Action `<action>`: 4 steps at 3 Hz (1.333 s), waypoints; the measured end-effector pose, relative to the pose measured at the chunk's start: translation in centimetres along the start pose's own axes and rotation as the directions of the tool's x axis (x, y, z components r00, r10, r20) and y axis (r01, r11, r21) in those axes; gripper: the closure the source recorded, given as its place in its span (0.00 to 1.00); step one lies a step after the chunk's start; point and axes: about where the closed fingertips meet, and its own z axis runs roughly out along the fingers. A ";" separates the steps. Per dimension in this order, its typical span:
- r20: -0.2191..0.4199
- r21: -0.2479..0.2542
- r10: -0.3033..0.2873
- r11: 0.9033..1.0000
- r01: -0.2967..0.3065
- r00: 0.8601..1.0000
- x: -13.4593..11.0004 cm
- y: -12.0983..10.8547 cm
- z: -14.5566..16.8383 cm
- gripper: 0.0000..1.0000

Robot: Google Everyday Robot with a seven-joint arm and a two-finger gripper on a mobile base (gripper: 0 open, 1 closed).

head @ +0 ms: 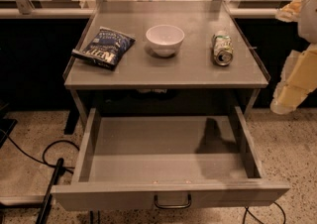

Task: Place blue chip bag into top drawer

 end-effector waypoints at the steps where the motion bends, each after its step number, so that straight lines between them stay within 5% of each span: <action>1: 0.000 0.000 0.000 1.000 0.000 1.000 0.0 0.0 0.0 0.00; 2: 0.003 0.006 -0.021 1.000 0.021 1.000 -1.7 0.0 0.5 0.00; 4: 0.055 0.061 -0.098 0.994 0.095 0.994 -14.2 -0.9 0.8 0.00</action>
Offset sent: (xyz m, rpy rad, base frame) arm 0.0141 0.0370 -0.0094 -0.0153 -0.0014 0.0418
